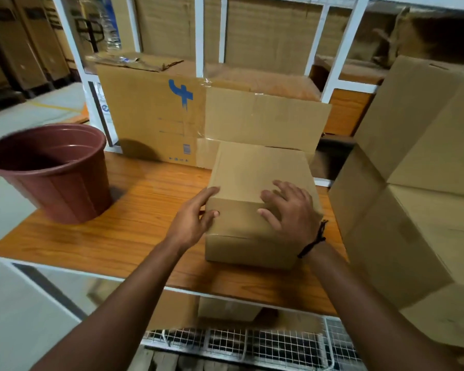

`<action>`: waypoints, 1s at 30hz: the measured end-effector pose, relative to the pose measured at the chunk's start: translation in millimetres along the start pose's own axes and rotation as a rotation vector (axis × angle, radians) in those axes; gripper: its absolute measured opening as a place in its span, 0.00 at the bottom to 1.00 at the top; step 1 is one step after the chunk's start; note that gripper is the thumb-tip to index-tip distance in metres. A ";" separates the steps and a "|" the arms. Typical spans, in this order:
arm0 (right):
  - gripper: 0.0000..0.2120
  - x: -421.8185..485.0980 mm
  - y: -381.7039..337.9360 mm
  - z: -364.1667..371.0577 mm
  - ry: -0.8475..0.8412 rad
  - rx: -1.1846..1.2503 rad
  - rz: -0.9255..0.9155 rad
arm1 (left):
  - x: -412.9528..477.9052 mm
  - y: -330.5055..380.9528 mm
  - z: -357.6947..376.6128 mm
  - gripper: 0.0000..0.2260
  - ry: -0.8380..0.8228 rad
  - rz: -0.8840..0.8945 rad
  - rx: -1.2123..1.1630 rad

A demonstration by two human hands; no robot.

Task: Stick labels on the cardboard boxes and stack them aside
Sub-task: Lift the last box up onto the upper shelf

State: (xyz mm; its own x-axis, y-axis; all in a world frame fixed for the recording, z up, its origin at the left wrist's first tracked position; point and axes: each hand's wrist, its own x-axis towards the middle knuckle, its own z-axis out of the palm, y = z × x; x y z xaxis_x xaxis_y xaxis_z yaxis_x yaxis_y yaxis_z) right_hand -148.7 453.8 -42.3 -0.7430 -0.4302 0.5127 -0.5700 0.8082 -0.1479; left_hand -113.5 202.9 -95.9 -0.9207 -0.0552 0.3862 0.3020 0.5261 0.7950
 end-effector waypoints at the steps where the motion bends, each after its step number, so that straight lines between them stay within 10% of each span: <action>1: 0.21 -7.6 6.8 -1.2 0.077 0.033 0.012 | -8.2 -0.4 0.4 0.29 0.020 0.007 0.015; 6: 0.39 -59.6 41.2 3.9 0.274 0.105 0.143 | -42.7 -20.9 12.5 0.29 -0.047 0.087 0.309; 11: 0.48 -82.8 62.3 31.0 0.003 0.167 0.216 | -41.3 -36.6 23.5 0.21 -0.224 -0.005 0.420; 14: 0.52 -76.5 58.9 39.7 -0.115 0.171 0.275 | -33.1 -37.9 25.8 0.32 -0.232 0.010 0.426; 24: 0.39 -22.8 35.1 -28.4 0.060 0.263 0.365 | 25.8 29.9 -25.0 0.33 0.043 0.151 0.418; 30: 0.33 25.4 29.0 -75.3 -0.117 0.376 0.521 | 74.3 54.5 -64.2 0.29 -0.074 -0.130 0.196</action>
State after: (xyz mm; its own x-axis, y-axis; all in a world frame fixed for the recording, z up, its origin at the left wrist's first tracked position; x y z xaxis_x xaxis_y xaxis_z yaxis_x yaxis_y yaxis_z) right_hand -157.7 496.6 30.1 -0.9763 -0.0785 0.2018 -0.1933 0.7358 -0.6490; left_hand -149.6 173.0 6.2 -0.9666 -0.0748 0.2452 0.1324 0.6735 0.7272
